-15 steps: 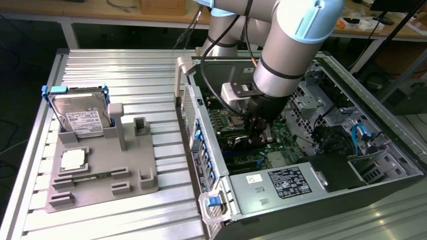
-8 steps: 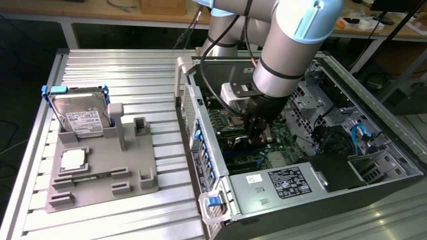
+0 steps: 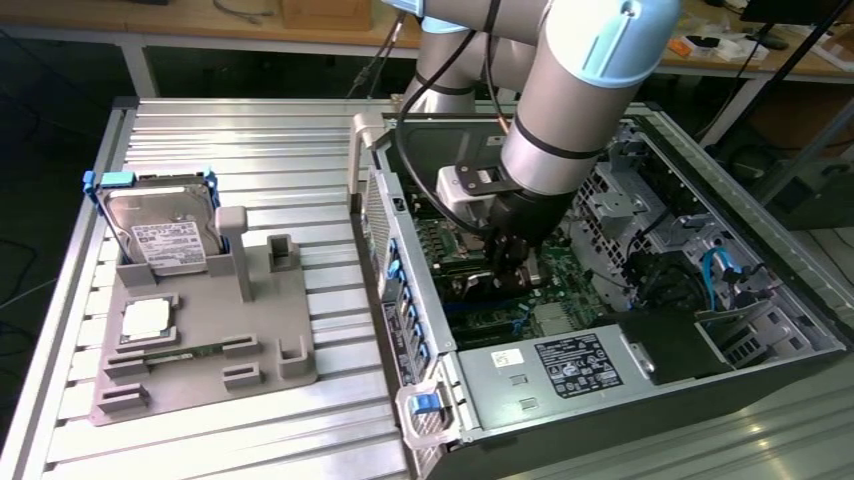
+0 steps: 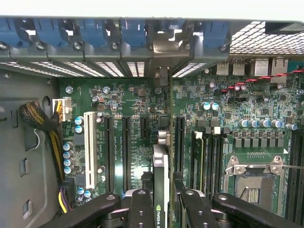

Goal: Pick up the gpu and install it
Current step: 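Insert the gpu into the slot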

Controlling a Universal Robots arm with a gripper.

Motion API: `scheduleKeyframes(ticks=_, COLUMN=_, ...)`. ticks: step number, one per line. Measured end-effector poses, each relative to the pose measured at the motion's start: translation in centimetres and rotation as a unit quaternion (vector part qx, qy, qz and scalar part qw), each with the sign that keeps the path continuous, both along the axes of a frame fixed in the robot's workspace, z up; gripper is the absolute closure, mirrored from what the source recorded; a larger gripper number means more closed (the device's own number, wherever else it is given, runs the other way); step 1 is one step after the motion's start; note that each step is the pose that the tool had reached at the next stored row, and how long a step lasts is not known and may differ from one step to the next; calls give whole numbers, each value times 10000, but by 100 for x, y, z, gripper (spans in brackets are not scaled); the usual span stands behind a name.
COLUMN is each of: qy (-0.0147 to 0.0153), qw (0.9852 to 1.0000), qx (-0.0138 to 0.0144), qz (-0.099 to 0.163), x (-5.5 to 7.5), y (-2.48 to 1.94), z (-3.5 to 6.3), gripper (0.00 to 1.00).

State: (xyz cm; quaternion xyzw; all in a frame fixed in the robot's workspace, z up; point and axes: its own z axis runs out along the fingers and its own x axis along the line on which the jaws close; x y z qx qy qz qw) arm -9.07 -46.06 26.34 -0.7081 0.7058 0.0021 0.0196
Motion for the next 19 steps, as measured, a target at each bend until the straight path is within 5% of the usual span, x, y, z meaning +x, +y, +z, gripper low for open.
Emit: scheduleKeyframes(ticks=19, qy=0, qw=10000, qx=0, qz=-1, x=-4, y=-20, z=-2, gripper=73)
